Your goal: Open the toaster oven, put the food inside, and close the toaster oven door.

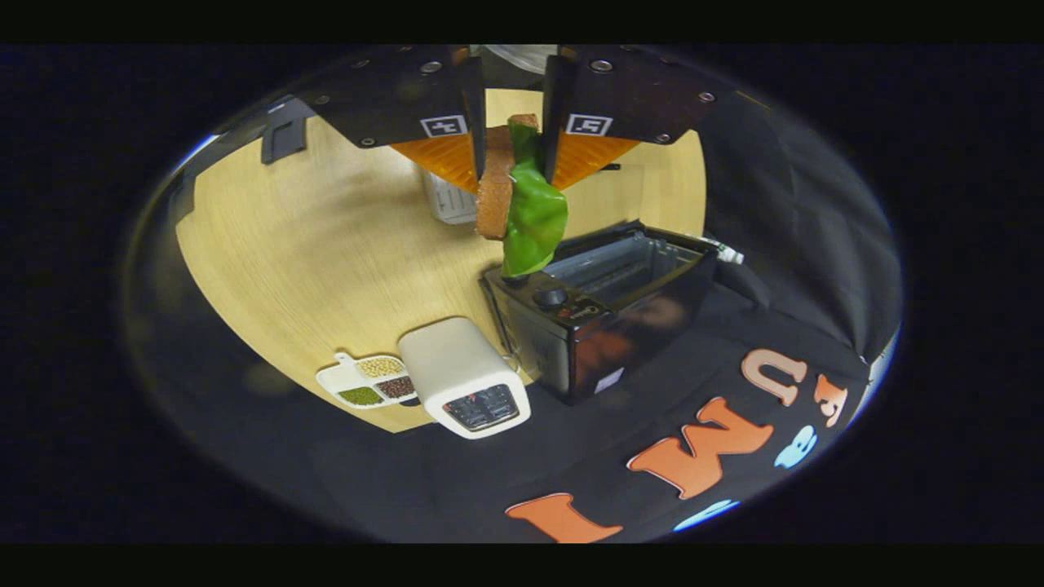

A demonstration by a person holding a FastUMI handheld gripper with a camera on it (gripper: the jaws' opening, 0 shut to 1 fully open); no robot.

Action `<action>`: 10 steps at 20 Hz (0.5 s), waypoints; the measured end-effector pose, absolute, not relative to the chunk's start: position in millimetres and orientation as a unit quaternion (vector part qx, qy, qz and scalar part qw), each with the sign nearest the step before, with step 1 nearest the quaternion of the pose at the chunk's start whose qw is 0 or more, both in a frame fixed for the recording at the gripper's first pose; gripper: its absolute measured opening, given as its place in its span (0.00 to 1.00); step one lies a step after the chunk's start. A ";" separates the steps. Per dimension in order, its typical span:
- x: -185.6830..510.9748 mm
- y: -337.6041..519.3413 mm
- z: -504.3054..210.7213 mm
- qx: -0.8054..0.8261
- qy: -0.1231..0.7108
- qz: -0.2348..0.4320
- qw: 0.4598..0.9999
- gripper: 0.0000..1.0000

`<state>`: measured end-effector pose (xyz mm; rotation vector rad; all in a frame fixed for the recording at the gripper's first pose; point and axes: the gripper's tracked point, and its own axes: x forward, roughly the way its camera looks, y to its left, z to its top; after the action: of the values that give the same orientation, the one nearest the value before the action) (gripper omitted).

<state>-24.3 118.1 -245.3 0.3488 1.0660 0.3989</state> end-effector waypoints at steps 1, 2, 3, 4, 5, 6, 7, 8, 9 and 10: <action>-26.2 125.8 -241.1 0.181 0.493 0.190 0.829 0.29; -29.1 134.0 -238.2 0.199 0.485 0.194 0.829 0.29; -31.4 143.8 -235.6 0.218 0.477 0.197 0.828 0.29; -34.1 153.6 -234.4 0.235 0.469 0.199 0.828 0.29; -35.1 162.6 -234.6 0.251 0.461 0.199 0.828 0.29; -37.9 170.9 -235.3 0.267 0.454 0.199 0.826 0.29; -39.5 180.6 -237.1 0.283 0.448 0.200 0.824 0.29; -41.8 189.8 -236.9 0.301 0.441 0.200 0.822 0.29; -39.9 200.9 -238.0 0.322 0.432 0.198 0.819 0.29; -41.0 211.0 -239.9 0.341 0.426 0.195 0.815 0.29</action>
<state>-41.0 211.0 -239.9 0.7285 0.9095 0.4156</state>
